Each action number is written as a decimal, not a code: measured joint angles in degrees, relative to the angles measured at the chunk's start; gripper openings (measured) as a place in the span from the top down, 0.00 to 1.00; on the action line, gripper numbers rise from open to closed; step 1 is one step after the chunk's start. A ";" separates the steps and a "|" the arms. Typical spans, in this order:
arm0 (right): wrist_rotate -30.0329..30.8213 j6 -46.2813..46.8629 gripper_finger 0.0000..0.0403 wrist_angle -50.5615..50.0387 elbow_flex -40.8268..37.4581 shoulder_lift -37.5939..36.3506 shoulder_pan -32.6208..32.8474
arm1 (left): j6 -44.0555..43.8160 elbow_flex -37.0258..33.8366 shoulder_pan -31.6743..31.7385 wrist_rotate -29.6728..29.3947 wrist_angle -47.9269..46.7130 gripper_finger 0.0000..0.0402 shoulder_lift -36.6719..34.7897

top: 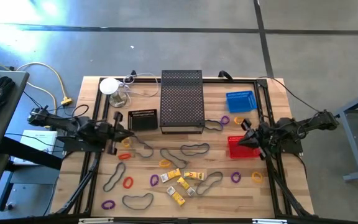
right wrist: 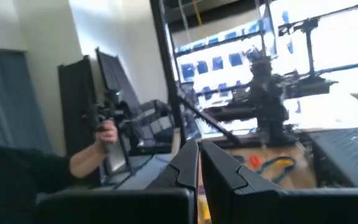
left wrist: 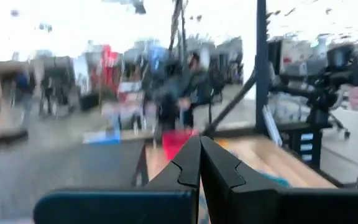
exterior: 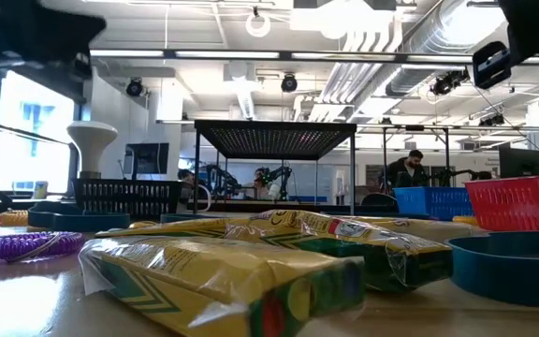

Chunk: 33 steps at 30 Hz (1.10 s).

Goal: Pick & Place Office Desk Supplies
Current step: Put the violet spring keychain into the blue bin

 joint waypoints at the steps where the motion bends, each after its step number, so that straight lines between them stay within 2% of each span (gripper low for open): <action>1: 0.70 -0.69 0.98 -0.63 0.37 0.47 0.00 | 1.20 0.00 -0.03 1.10 1.97 1.00 0.04; 5: 1.53 -1.84 0.99 -0.41 2.70 3.08 0.00 | 4.95 0.02 -0.17 2.86 6.01 1.00 0.78; 9: 3.15 -1.97 0.99 -0.71 5.75 7.54 0.00 | 6.93 0.44 -0.17 0.24 5.79 1.00 3.22; 12: 3.57 -2.38 0.99 -1.83 9.25 12.11 0.13 | 3.18 2.09 -0.15 -1.69 5.98 1.00 6.85; 18: 5.69 -1.94 0.99 -7.97 19.35 25.63 2.99 | -5.43 7.97 -0.95 -1.22 4.75 1.00 18.41; 23: 7.10 -2.33 0.99 -16.89 32.21 38.07 7.98 | -6.12 13.33 -6.07 -0.76 3.06 1.00 30.38; 27: 10.59 -2.37 0.99 -28.03 44.53 48.99 13.95 | -6.16 18.55 -12.27 -3.58 3.22 1.00 38.36; 30: 13.10 5.20 0.99 -39.10 53.26 56.59 18.37 | -5.97 21.36 -17.17 -8.70 3.14 1.00 43.07; 33: 14.01 17.56 0.99 -49.83 60.11 63.61 22.29 | -7.89 22.90 -21.69 -15.21 3.19 1.00 47.12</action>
